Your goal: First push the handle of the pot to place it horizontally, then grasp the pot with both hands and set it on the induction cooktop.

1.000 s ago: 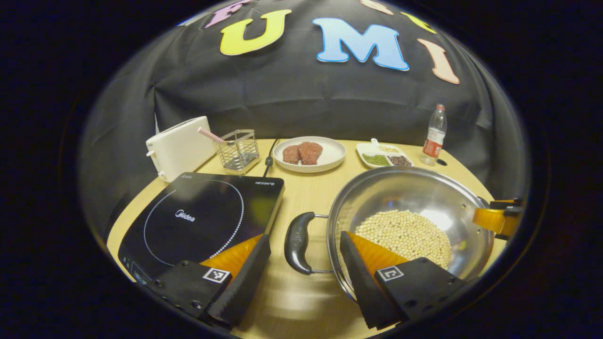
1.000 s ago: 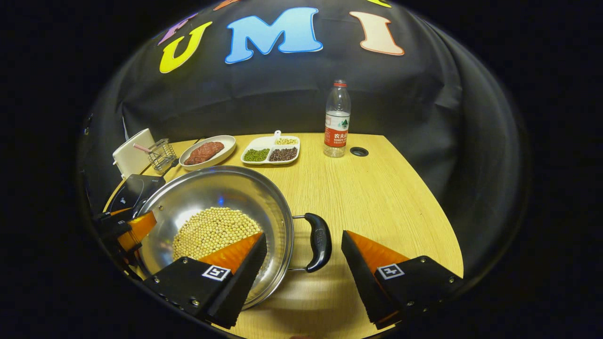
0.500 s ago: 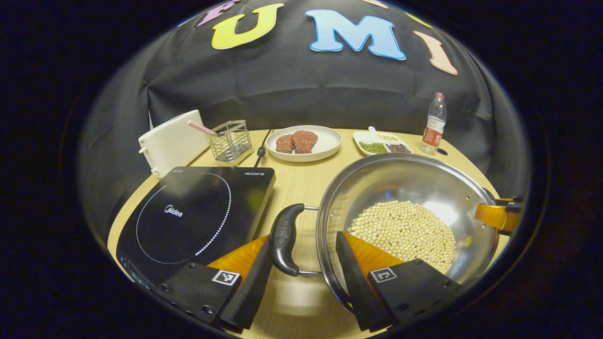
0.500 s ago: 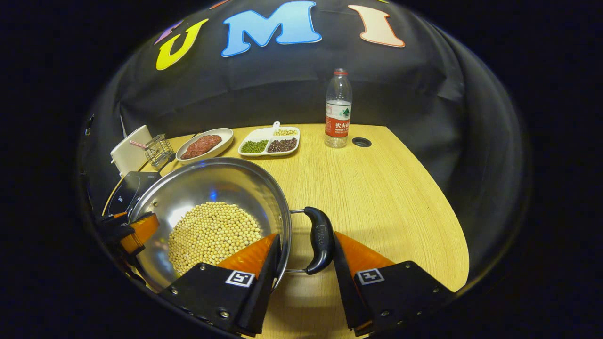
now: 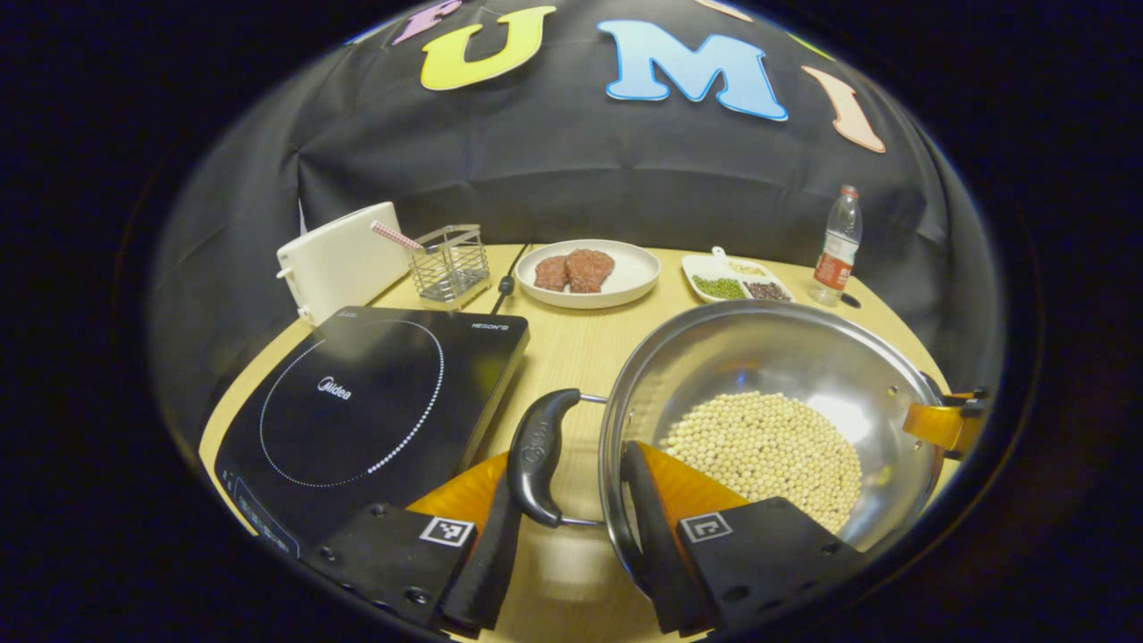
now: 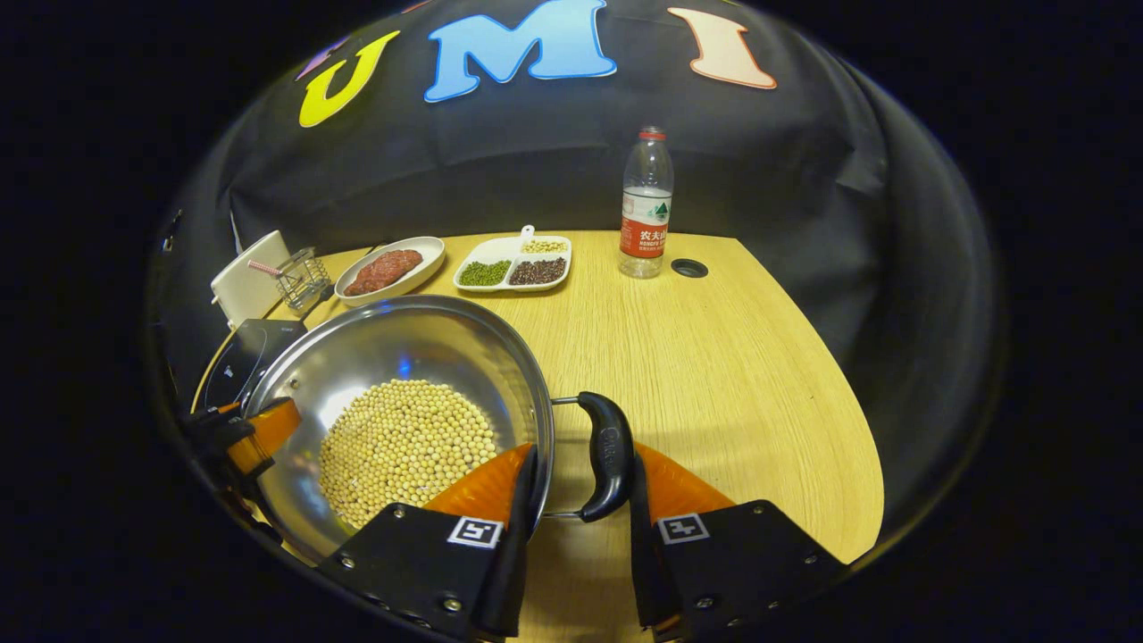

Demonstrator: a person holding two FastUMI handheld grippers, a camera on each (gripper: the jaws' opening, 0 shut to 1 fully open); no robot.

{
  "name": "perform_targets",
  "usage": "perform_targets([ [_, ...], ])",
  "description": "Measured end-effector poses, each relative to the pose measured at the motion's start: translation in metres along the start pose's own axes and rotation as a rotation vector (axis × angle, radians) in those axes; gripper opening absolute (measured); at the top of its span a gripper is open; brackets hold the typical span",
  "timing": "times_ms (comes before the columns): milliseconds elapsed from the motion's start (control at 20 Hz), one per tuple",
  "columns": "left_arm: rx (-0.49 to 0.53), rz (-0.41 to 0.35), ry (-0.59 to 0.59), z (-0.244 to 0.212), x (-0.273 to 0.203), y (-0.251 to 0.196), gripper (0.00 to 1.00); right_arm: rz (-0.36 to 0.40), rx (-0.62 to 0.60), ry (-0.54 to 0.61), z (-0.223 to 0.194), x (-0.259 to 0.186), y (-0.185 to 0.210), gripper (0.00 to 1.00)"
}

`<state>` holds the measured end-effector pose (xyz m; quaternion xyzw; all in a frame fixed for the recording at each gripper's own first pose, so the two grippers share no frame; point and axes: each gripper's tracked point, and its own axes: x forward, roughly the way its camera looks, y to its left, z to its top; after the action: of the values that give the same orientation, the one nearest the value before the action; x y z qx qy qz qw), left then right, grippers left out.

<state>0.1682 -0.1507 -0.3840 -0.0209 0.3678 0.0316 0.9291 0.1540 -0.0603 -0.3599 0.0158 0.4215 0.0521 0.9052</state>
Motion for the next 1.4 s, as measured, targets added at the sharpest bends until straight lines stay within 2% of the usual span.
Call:
perform_targets([
  [50,-0.005,0.0,-0.008,0.003,-0.002,0.0,0.69,0.003,0.008,-0.005,0.002,-0.002,0.0,0.48],
  [100,-0.007,0.001,-0.021,0.006,-0.006,0.0,0.65,0.003,0.007,-0.007,0.004,-0.006,0.0,0.48],
  [150,-0.006,0.005,-0.03,0.01,-0.01,0.001,0.65,0.004,0.006,-0.021,0.008,-0.009,-0.001,0.48],
  [200,-0.008,0.006,-0.039,0.013,-0.015,0.002,0.69,0.005,0.002,-0.03,0.01,-0.014,0.0,0.48],
  [250,-0.01,0.007,-0.047,0.018,-0.019,0.003,0.65,0.007,0.002,-0.035,0.013,-0.018,0.002,0.49],
  [300,-0.009,0.007,-0.051,0.021,-0.022,0.005,0.69,0.006,0.005,-0.038,0.015,-0.021,0.005,0.48],
  [350,-0.012,0.005,-0.049,0.024,-0.023,0.007,0.69,0.003,0.01,-0.045,0.018,-0.025,0.006,0.48],
  [400,-0.015,0.003,-0.057,0.026,-0.025,0.01,0.65,0.0,0.013,-0.047,0.019,-0.028,0.009,0.48],
  [500,-0.012,-0.003,-0.07,0.032,-0.03,0.018,0.69,-0.009,0.018,-0.055,0.023,-0.035,0.016,0.48],
  [600,-0.022,-0.019,-0.069,0.035,-0.034,0.028,0.69,-0.025,0.021,-0.071,0.028,-0.045,0.026,0.48],
  [750,-0.009,-0.033,-0.082,0.044,-0.038,0.055,0.65,-0.038,0.036,-0.075,0.028,-0.055,0.051,0.48],
  [800,-0.003,-0.039,-0.075,0.045,-0.039,0.064,0.73,-0.041,0.043,-0.07,0.026,-0.058,0.059,0.48],
  [850,-0.003,-0.045,-0.077,0.047,-0.039,0.076,0.69,-0.043,0.049,-0.07,0.026,-0.061,0.069,0.48],
  [900,-0.001,-0.045,-0.076,0.049,-0.039,0.087,0.69,-0.043,0.055,-0.071,0.025,-0.062,0.081,0.48],
  [950,0.008,-0.047,-0.074,0.051,-0.039,0.099,0.73,-0.046,0.063,-0.069,0.024,-0.063,0.093,0.48],
  [1000,0.016,-0.05,-0.076,0.052,-0.039,0.11,0.69,-0.049,0.071,-0.071,0.024,-0.065,0.104,0.48],
  [1150,0.025,-0.065,-0.083,0.059,-0.036,0.143,0.69,-0.066,0.08,-0.082,0.026,-0.069,0.134,0.48],
  [1200,0.027,-0.072,-0.086,0.06,-0.034,0.154,0.73,-0.073,0.085,-0.088,0.025,-0.071,0.145,0.48],
  [1250,0.028,-0.08,-0.089,0.062,-0.032,0.164,0.65,-0.081,0.088,-0.094,0.027,-0.073,0.155,0.48],
  [1300,0.03,-0.088,-0.091,0.062,-0.031,0.174,0.69,-0.089,0.092,-0.1,0.027,-0.073,0.164,0.48],
  [1400,0.037,-0.101,-0.092,0.065,-0.025,0.192,0.69,-0.103,0.101,-0.103,0.027,-0.073,0.184,0.48],
])
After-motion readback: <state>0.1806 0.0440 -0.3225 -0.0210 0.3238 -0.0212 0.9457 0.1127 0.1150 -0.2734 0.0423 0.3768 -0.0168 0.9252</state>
